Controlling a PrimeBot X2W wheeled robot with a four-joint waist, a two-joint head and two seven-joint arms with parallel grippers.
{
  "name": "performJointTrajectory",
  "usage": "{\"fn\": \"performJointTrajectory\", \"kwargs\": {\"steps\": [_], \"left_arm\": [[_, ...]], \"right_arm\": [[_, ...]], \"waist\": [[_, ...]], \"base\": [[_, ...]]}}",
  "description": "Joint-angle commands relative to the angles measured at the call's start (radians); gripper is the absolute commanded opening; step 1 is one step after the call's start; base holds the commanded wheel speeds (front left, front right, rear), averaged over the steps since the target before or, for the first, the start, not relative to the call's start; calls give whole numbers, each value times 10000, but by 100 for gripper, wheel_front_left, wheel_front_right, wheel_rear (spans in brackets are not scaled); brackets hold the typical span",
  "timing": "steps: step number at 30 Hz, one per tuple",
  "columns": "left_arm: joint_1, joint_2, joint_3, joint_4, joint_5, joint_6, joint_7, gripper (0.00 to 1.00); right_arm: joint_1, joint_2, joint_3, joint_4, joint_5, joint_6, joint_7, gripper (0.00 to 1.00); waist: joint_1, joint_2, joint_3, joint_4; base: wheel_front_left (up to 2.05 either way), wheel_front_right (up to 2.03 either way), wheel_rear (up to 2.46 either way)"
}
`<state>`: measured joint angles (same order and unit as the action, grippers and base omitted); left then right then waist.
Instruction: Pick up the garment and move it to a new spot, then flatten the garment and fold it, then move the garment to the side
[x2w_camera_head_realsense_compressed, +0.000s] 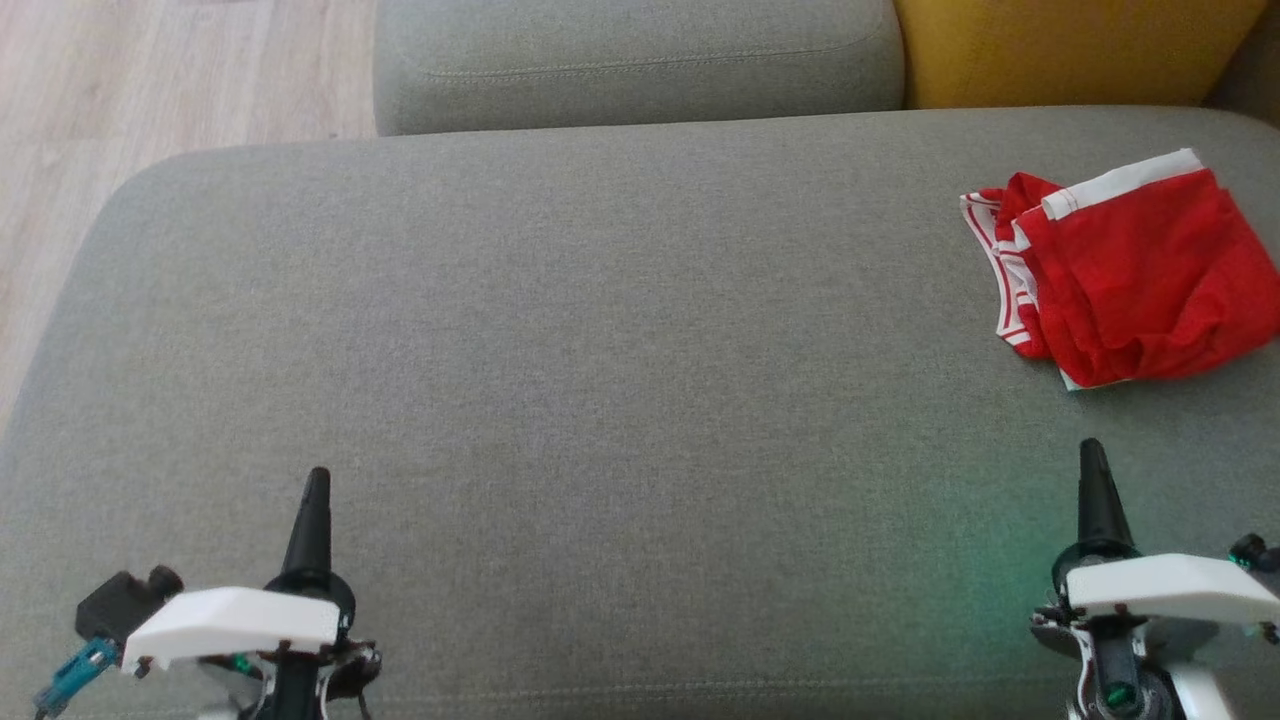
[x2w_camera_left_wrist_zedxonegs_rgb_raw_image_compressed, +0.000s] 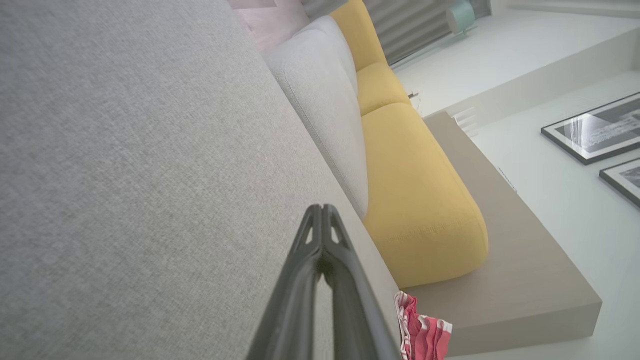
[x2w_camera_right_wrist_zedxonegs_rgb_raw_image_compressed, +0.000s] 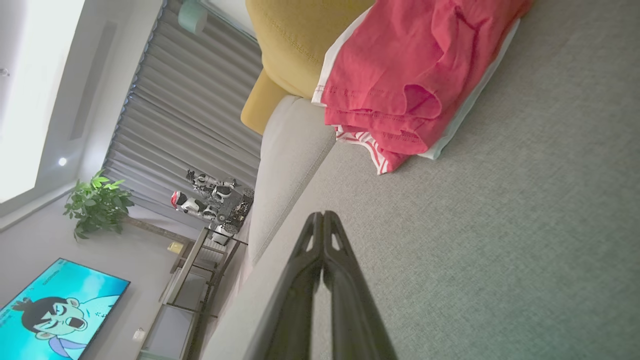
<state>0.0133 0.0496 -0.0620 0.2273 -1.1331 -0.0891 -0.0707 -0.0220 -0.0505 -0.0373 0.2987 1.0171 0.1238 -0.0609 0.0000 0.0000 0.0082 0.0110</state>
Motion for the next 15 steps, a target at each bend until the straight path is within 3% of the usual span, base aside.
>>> {"fn": "performJointTrajectory", "kwargs": {"steps": [1,15], "left_arm": [[-542,170,288,-297,-193,-83,57,0],[-724,180,625,-166,-1541,-177,497,0]], "right_arm": [[-555,-132,69,-411,254,41,62,0],[-636,-131,-115,-449,1889,49,494,0]], "waist": [[0,0,-1,-2],[0,0,-15,-32]], "base": [[0,0,0],[0,0,0]]}}
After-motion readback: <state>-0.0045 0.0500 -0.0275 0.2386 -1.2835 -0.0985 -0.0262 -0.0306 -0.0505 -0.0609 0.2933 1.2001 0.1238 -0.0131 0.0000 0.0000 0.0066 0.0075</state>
